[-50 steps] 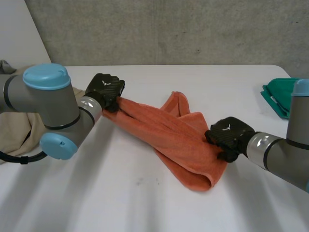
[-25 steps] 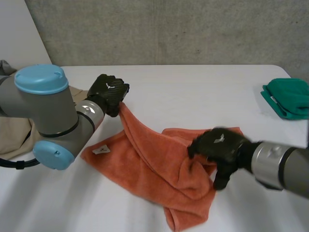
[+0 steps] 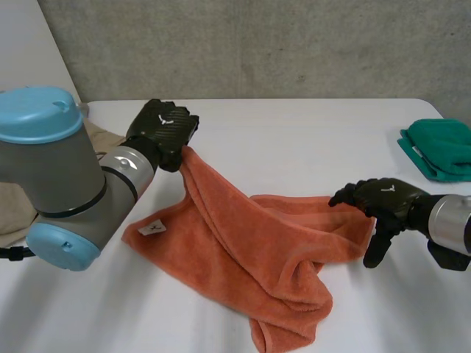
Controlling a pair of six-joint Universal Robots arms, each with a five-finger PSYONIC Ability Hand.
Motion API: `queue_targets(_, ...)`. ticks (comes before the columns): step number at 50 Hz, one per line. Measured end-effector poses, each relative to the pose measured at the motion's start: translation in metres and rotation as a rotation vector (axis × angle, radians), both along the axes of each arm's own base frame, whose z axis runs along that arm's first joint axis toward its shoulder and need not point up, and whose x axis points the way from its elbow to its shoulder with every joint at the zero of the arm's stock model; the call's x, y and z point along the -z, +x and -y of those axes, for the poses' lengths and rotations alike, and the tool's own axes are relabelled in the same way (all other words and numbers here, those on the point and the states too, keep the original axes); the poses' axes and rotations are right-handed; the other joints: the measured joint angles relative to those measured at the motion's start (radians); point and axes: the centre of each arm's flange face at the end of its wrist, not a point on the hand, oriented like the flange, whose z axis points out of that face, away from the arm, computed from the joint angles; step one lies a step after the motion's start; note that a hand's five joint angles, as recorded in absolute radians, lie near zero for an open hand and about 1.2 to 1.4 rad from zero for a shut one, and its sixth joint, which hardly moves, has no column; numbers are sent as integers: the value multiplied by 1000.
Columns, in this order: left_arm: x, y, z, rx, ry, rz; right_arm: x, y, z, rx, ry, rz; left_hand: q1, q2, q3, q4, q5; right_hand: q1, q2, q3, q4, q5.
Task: Fold the laundry.
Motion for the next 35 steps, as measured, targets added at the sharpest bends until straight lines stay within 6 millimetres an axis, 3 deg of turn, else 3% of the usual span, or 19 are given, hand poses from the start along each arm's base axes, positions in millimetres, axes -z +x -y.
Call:
queue_targets(16, -16, 5, 0, -16, -39, -16, 59, 6, 27, 48, 1, 0, 13, 47, 47, 44, 21, 171, 204, 221, 209, 188)
queue_targets(19, -16, 6, 1, -18, -39, -17, 67, 12, 28, 40, -6, -9, 13, 47, 47, 44, 21, 240, 293, 296, 280, 254)
queue_targets(22, -16, 7, 3, -23, -40, -18, 72, 19, 28, 31, -17, -22, 13, 47, 47, 44, 21, 413, 516, 512, 492, 458)
queue_targets(27, -17, 11, 9, -40, -42, -21, 73, 27, 28, 16, -38, -33, 13, 47, 47, 44, 21, 574, 806, 805, 779, 749)
queue_targets(28, -17, 13, 13, -48, -43, -22, 72, 30, 29, 9, -51, -35, 13, 47, 47, 46, 21, 706, 935, 938, 916, 881)
queue_targets(35, -21, 17, 37, -82, -106, -47, 52, 43, 45, -24, -175, -37, 13, 47, 47, 48, 21, 739, 948, 962, 946, 899)
